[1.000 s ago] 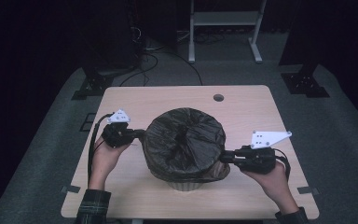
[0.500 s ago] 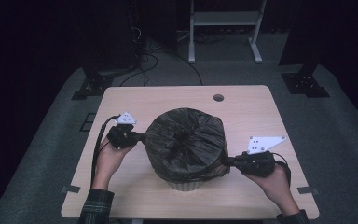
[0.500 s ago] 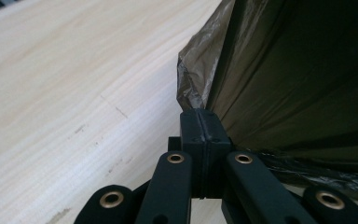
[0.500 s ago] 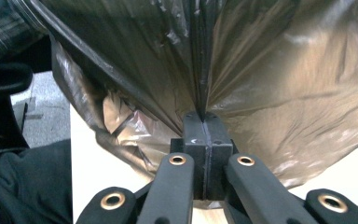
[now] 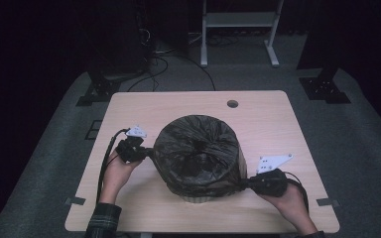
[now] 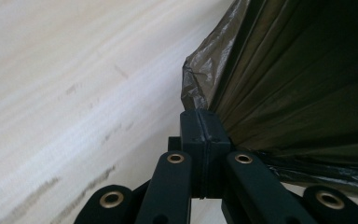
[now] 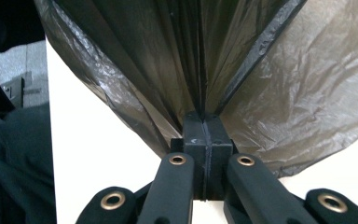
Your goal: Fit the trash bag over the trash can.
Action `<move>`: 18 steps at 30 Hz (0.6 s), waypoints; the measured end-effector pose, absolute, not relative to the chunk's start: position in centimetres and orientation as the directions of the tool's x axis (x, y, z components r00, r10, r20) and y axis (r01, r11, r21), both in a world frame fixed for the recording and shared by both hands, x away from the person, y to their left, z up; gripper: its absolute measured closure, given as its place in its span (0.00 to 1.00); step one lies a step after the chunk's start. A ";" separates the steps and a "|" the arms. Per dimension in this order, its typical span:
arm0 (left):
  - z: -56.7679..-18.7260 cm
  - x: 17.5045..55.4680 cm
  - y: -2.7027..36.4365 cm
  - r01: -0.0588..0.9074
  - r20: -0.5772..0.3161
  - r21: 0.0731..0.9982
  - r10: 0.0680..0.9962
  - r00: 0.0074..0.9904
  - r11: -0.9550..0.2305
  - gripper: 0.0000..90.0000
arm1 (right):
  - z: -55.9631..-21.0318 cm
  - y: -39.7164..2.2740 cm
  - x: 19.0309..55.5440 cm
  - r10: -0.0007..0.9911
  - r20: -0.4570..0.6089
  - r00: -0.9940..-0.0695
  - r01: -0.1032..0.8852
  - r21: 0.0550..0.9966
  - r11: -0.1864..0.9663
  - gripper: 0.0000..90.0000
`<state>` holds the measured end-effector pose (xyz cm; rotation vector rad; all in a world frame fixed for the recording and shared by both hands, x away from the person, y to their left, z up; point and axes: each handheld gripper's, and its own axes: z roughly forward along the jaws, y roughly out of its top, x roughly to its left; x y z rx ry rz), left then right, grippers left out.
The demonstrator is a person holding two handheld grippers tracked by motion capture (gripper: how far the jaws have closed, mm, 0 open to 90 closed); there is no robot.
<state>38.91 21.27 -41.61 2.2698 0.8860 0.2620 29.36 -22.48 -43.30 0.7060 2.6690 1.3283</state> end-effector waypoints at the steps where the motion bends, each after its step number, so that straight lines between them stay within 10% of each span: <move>1: -41.9 38.9 21.4 0.528 -0.057 0.654 0.661 0.748 -0.542 1.00 | -43.5 -22.5 29.4 0.436 0.139 -0.889 0.376 0.764 0.523 1.00; 5: -41.6 38.8 21.7 0.517 -0.068 0.681 0.658 0.750 -0.519 0.97 | -43.8 -22.8 29.4 0.442 0.139 -0.886 0.379 0.766 0.519 0.99; 7: -41.0 38.6 22.0 0.504 -0.074 0.700 0.650 0.756 -0.506 0.87 | -43.2 -22.9 29.4 0.456 0.137 -0.879 0.376 0.788 0.488 0.72; 18: -39.2 36.2 23.7 0.442 -0.056 0.765 0.635 0.771 -0.469 0.20 | -39.8 -24.4 29.5 0.502 0.155 -0.851 0.374 0.850 0.372 0.17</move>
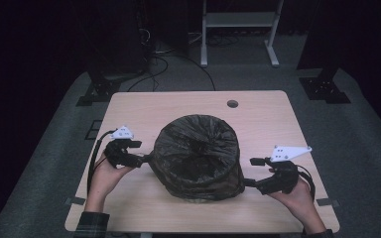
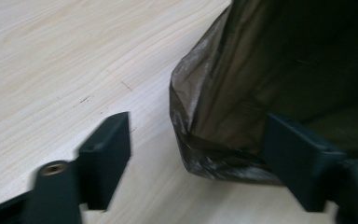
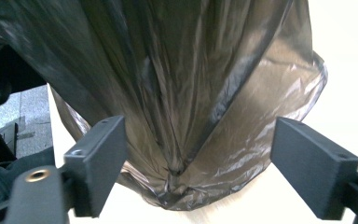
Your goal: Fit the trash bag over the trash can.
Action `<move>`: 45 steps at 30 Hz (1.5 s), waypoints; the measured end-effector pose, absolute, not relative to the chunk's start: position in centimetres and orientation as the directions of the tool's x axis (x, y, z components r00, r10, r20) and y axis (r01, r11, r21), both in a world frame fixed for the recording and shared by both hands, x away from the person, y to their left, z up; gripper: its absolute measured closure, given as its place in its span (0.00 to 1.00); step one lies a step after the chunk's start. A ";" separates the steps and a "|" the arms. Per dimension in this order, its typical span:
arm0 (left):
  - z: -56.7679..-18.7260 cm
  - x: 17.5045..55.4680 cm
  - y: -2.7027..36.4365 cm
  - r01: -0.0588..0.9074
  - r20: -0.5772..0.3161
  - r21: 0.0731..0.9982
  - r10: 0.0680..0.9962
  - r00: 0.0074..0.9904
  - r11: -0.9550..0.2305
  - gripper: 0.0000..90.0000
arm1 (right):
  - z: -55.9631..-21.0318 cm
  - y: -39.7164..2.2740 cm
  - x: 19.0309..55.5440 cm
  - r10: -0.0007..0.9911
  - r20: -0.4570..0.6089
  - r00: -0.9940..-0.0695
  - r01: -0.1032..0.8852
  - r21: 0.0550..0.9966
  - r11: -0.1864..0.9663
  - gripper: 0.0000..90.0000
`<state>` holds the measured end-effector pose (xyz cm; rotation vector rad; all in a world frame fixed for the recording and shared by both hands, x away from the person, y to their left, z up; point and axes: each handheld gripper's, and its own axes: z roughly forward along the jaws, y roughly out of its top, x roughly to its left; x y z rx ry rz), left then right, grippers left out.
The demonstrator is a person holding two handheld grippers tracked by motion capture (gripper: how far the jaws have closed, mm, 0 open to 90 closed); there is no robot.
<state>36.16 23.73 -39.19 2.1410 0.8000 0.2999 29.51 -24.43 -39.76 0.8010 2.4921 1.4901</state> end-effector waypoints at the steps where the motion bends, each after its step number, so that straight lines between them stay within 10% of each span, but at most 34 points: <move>1: -39.1 35.8 23.8 0.432 -0.051 0.768 0.626 0.778 -0.473 0.18 | -39.6 -24.4 29.5 0.495 0.149 -0.856 0.366 0.851 0.376 0.15; 7: -39.4 33.2 24.4 0.379 -0.014 0.772 0.582 0.813 -0.511 0.01 | -37.8 -24.0 29.3 0.496 0.100 -0.863 0.326 0.860 0.392 0.12; 29: -47.6 28.9 23.5 0.387 -0.009 0.672 0.516 0.856 -0.631 0.00 | -28.4 -18.8 30.8 0.365 0.004 -0.931 0.171 0.888 0.427 0.11; 45: -48.4 28.8 23.6 0.351 0.011 0.712 0.510 0.860 -0.608 0.00 | -29.9 -11.0 34.2 0.321 -0.023 -0.947 0.175 0.800 0.574 0.11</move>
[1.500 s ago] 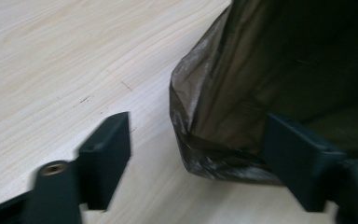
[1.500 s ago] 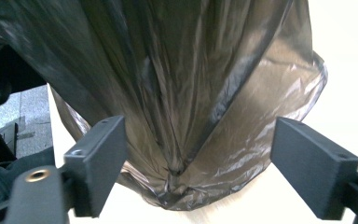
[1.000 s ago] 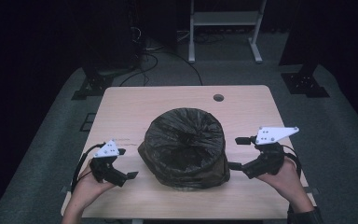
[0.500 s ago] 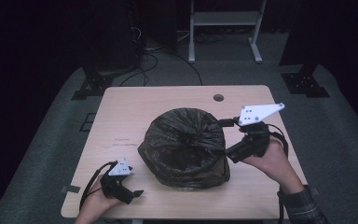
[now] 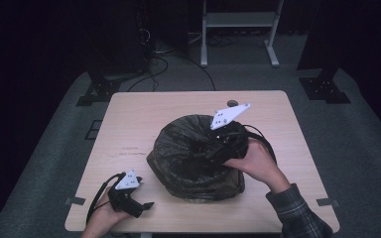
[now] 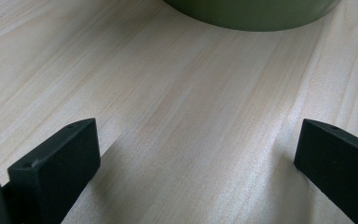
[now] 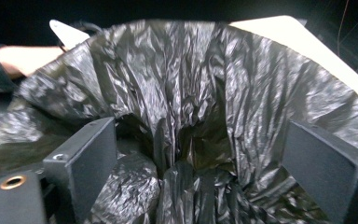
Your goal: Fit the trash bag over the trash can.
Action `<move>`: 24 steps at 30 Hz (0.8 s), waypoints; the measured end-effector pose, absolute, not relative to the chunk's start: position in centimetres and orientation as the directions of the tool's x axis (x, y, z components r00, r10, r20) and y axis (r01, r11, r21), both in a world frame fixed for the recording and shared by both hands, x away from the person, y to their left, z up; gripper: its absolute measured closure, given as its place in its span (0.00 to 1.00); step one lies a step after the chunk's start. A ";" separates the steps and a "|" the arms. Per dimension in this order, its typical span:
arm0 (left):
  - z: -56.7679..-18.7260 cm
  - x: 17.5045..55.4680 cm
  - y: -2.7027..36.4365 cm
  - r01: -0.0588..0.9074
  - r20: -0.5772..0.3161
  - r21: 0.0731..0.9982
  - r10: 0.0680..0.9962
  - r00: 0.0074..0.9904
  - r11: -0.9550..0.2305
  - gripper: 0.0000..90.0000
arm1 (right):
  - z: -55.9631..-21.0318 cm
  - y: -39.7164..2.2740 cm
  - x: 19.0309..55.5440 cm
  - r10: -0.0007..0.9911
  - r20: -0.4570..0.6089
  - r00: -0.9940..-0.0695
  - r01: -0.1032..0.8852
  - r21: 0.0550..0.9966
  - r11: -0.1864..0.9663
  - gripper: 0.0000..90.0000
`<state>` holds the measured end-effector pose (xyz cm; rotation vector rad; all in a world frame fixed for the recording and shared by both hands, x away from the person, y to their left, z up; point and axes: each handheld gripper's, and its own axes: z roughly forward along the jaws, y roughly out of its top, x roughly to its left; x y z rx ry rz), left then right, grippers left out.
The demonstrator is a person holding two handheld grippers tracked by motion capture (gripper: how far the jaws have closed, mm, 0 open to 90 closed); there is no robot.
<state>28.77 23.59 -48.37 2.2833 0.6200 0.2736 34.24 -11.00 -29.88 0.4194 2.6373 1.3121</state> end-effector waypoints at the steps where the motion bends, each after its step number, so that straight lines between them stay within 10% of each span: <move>1: -48.4 28.8 23.6 0.351 0.011 0.712 0.509 0.860 -0.608 0.00 | -30.0 -10.8 34.3 0.319 -0.024 -0.947 0.177 0.792 0.584 0.11; 24: -48.4 28.7 23.6 0.353 0.011 0.712 0.512 0.859 -0.606 0.00 | -31.9 -9.0 34.4 0.301 0.005 -0.954 0.239 0.620 0.747 0.11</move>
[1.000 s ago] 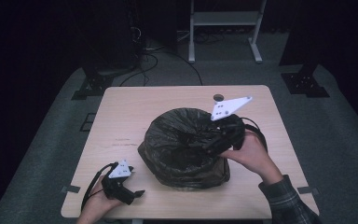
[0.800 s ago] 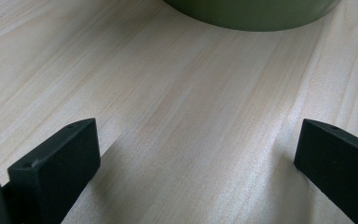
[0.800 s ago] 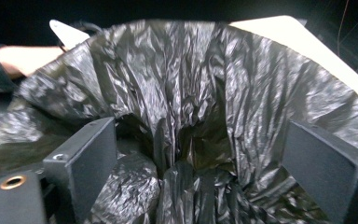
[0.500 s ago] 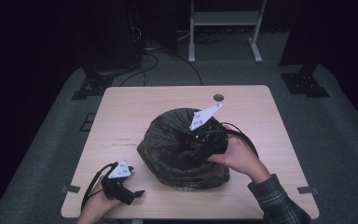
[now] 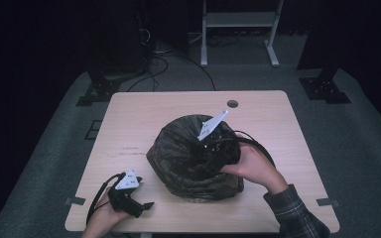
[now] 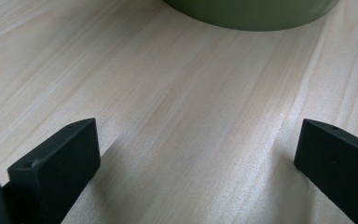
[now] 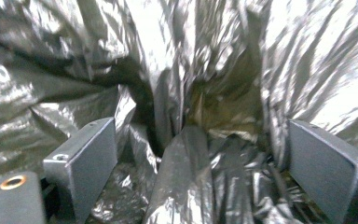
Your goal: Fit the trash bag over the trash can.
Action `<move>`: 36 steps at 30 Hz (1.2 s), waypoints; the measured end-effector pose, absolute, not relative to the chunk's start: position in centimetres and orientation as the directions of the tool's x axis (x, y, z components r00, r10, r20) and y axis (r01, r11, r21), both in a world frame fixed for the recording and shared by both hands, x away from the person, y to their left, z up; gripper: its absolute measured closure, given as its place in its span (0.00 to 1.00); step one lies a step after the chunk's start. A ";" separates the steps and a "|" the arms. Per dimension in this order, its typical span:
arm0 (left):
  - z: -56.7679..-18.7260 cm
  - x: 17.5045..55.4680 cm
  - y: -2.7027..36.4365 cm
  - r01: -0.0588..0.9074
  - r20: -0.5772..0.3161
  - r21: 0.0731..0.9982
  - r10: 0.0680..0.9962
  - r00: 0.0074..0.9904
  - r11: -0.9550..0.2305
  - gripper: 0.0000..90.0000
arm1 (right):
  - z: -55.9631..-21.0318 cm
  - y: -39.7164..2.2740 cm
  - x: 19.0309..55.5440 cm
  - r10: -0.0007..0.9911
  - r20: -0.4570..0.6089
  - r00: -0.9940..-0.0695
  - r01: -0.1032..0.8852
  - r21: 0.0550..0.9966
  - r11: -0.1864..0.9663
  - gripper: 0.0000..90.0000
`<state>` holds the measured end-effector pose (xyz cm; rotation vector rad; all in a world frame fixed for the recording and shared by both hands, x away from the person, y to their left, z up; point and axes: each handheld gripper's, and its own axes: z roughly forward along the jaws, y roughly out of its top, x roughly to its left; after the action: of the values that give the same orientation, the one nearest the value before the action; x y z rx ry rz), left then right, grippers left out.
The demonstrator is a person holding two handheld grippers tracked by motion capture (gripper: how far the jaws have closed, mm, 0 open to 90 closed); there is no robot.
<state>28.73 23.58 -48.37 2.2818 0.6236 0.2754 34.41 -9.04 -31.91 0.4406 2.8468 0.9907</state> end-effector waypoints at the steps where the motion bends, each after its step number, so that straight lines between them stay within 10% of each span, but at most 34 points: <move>1: -48.4 28.7 23.6 0.353 0.011 0.712 0.512 0.859 -0.607 0.00 | -31.7 -9.2 34.4 0.301 -0.001 -0.954 0.232 0.634 0.738 0.11; 16: -48.4 28.7 23.6 0.353 0.010 0.713 0.512 0.859 -0.606 0.00 | -27.3 -6.6 35.9 0.296 0.048 -0.954 0.225 0.769 0.599 0.11; 36: -48.4 28.7 23.6 0.353 0.010 0.712 0.512 0.859 -0.606 0.00 | -31.3 -0.1 38.1 0.307 0.044 -0.951 0.276 0.570 0.774 0.11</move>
<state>28.73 23.58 -48.38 2.2815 0.6239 0.2747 38.06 -0.15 -31.33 0.4783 2.9106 0.9226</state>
